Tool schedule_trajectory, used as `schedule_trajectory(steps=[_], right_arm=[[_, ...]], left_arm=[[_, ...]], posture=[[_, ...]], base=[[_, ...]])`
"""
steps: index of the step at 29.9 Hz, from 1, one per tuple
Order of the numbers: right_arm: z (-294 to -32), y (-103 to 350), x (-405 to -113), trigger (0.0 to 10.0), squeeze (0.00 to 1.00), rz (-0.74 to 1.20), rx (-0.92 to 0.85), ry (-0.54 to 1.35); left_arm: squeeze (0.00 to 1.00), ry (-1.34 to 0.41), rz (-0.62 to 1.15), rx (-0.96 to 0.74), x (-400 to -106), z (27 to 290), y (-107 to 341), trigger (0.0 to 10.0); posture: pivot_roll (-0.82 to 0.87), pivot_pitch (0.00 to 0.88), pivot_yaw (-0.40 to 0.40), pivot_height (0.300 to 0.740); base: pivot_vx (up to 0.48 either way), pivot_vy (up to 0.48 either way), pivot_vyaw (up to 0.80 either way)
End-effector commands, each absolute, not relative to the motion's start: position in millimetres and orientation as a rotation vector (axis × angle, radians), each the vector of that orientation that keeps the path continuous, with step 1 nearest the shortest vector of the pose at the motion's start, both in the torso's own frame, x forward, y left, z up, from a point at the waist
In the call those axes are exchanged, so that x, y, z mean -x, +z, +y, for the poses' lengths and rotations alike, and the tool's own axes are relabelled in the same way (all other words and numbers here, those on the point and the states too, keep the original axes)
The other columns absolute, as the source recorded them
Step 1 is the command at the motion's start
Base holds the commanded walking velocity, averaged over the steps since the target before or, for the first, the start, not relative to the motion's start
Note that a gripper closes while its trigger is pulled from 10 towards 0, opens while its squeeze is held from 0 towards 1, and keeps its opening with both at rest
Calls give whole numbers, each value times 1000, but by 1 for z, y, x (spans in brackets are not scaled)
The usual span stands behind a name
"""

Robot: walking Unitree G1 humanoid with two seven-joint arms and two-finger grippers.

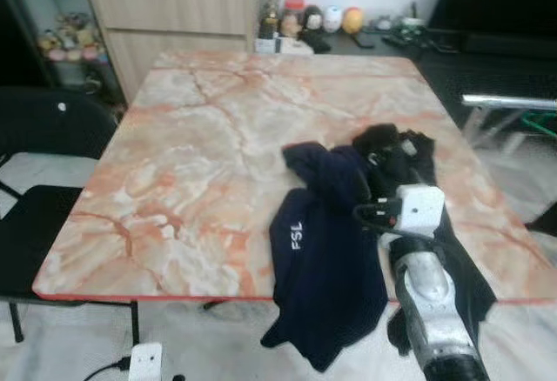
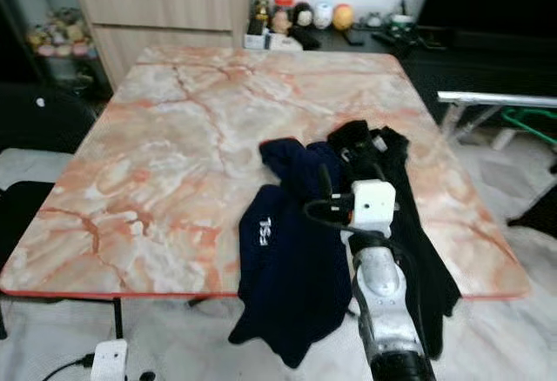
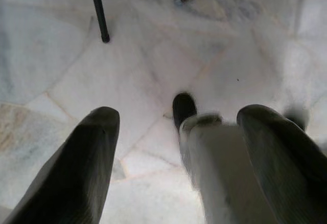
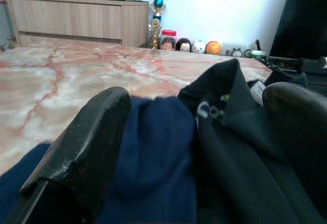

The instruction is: Hang hanger

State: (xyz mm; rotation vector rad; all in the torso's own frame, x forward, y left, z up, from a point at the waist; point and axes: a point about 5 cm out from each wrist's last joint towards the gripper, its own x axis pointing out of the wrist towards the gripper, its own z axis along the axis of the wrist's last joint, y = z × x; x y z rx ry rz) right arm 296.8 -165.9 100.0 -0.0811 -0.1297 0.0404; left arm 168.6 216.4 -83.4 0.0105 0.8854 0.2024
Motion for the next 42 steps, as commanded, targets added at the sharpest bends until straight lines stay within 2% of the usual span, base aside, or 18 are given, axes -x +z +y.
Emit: schedule_trajectory(steps=[1,16,21,24,26,27,33,42], right_arm=[[-165,102,-300,10000,0,-135,90,47],[-172,88,-299,10000,0,-86,134,48],[-184,69,-297,10000,0,0,143,18],[-188,49,-292,10000,0,82,151,11],[-189,16,-279,10000,0,242,148,8],[-189,16,-279,10000,0,242,148,8],[-187,-32,-249,10000,0,534,105,-5],[-185,-59,-221,10000,0,730,121,-19]], left_arm=[[0,205,909,1,-160,213,-88,10000],[0,191,926,-1,-154,212,-90,10000],[0,191,934,-3,-153,214,-91,10000],[0,190,937,-4,-153,214,-91,10000],[0,186,941,-6,-153,215,-91,10000],[0,186,941,-6,-153,215,-91,10000],[0,183,943,-21,-155,218,-89,10000],[0,176,940,-25,-162,215,-88,10000]], posture=[[-7,0,-47,740],[-24,0,-48,740],[-26,0,-47,740],[-30,0,-46,740],[-26,0,-44,740],[-26,0,-44,740],[-18,0,-35,740],[20,0,-26,740]], base=[[-360,0,0],[-360,0,0],[-360,0,0],[-360,0,0],[-356,0,0],[-349,0,0],[-101,0,0],[0,0,0]])
